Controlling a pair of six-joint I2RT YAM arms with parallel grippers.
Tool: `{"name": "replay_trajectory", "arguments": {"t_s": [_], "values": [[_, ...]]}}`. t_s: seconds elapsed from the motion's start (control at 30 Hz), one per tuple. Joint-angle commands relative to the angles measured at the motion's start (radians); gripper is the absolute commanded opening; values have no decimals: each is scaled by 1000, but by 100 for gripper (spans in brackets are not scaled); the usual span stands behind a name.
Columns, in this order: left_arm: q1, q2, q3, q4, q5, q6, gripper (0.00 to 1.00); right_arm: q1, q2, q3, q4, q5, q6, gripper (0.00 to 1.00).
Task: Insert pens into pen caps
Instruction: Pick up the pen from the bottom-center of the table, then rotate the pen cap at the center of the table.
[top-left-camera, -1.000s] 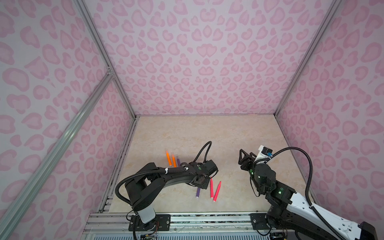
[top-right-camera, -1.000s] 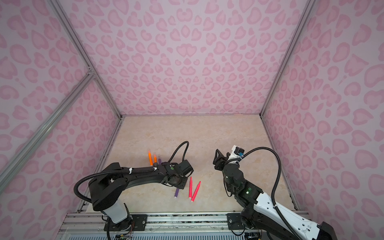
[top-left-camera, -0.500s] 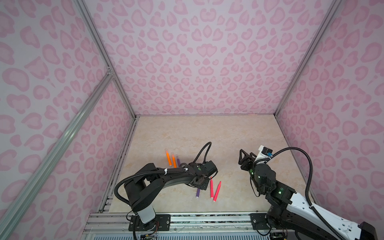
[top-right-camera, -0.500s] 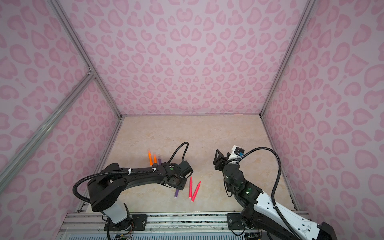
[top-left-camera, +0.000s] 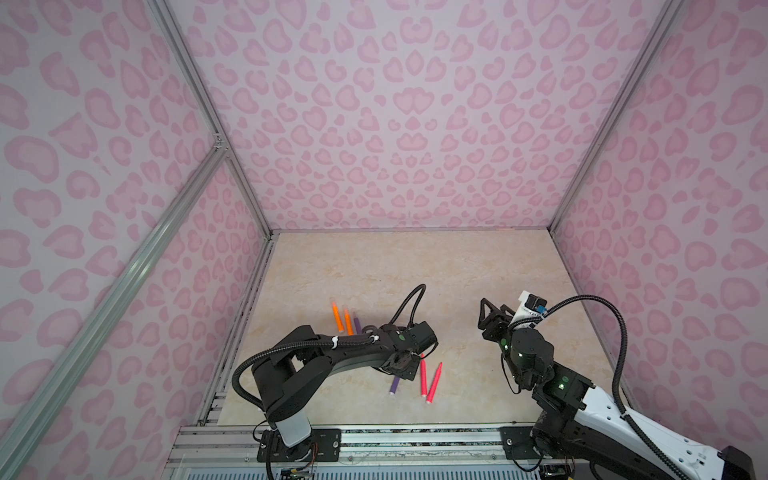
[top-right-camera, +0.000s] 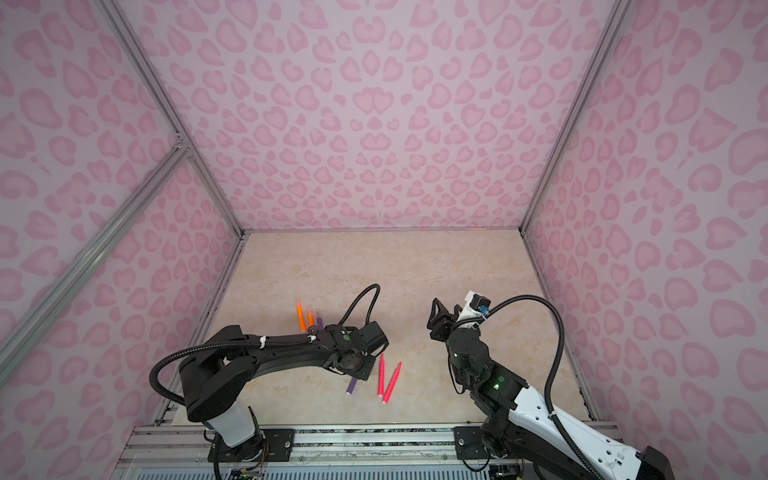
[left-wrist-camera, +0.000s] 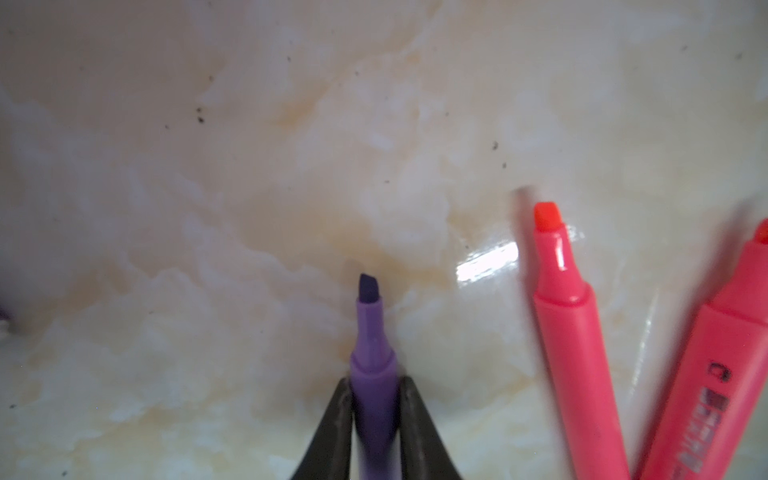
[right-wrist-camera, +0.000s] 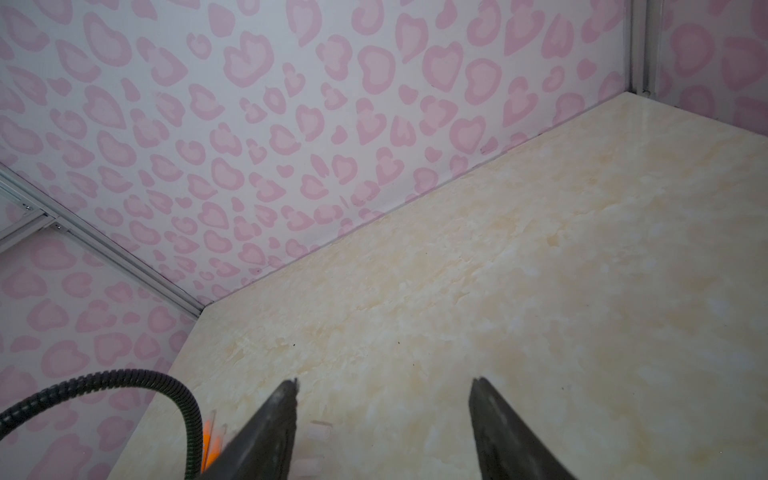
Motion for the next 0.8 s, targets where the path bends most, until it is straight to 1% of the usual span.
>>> {"name": "replay_trajectory", "arguments": {"t_s": [0.0,0.1,0.23,0.3,0.37,0.47,0.57,0.63,0.7,0.77], "values": [[1,30,-18,-30,20,-3,20,0,-7,-8,2,11,-3,67],[1,29,-24,-28,19,-3,16,-1,-10,-8,2,12,-4,67],[0,12,-28,-26,9,2,7,0,-7,-11,8,11,-4,67],[5,-21,-26,-26,-1,11,4,0,7,-16,28,-4,-5,67],[31,-78,-14,-36,-7,27,3,0,49,-10,60,-42,-13,67],[136,-216,15,-35,7,55,3,0,186,53,58,-103,8,67],[288,-359,47,16,23,63,3,14,371,156,45,-172,3,65],[367,-436,52,80,-3,62,3,36,521,260,9,-218,-31,64],[412,-477,38,126,-43,44,3,48,659,393,-98,-258,-50,62],[437,-519,-20,189,-39,24,3,61,784,503,-170,-278,-63,58]]}}
